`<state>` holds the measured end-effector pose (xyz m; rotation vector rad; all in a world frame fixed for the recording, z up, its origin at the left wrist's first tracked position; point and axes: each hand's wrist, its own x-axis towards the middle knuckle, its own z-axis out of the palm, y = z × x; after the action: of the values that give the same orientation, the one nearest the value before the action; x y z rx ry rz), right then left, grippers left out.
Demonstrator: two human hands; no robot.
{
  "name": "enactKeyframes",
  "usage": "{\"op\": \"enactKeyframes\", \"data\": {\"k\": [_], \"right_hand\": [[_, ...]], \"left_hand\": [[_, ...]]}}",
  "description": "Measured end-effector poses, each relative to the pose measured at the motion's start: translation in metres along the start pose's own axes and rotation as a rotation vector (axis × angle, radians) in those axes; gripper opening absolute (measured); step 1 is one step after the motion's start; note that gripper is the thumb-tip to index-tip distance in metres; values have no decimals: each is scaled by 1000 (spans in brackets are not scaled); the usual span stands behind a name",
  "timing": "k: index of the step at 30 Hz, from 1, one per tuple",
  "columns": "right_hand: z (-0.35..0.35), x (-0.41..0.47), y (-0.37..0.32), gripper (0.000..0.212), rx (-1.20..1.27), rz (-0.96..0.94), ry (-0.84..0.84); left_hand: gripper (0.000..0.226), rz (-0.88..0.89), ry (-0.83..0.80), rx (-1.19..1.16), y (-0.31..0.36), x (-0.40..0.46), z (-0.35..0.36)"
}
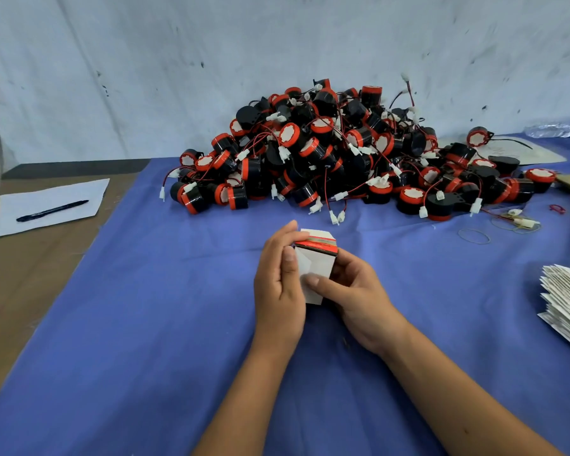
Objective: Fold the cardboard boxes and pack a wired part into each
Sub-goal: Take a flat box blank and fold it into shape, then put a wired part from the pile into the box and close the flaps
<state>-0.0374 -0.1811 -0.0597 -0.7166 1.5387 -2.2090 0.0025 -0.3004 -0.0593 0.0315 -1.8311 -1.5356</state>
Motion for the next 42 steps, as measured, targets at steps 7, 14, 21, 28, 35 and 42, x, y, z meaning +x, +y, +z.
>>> {"op": "enactKeyframes", "data": {"k": [7, 14, 21, 28, 35, 42], "right_hand": [[-10, 10, -17, 27, -1325, -526, 204], [12, 31, -37, 14, -1201, -506, -335], [-16, 153, -22, 28, -1372, -122, 308], [-18, 221, 6, 49, -1790, 69, 5], [-1, 148, -9, 51, -1340, 1, 66], [-12, 77, -77, 43, -784, -228, 165]], "left_hand": [[40, -233, 29, -69, 1, 7, -10], [13, -237, 142, 341, -5, 11, -27], [15, -338, 377, 470, -16, 18, -38], [17, -317, 377, 456, -17, 18, -38], [19, -303, 519, 462, -11, 21, -42], [25, -315, 366, 388, -4, 19, -38]]}}
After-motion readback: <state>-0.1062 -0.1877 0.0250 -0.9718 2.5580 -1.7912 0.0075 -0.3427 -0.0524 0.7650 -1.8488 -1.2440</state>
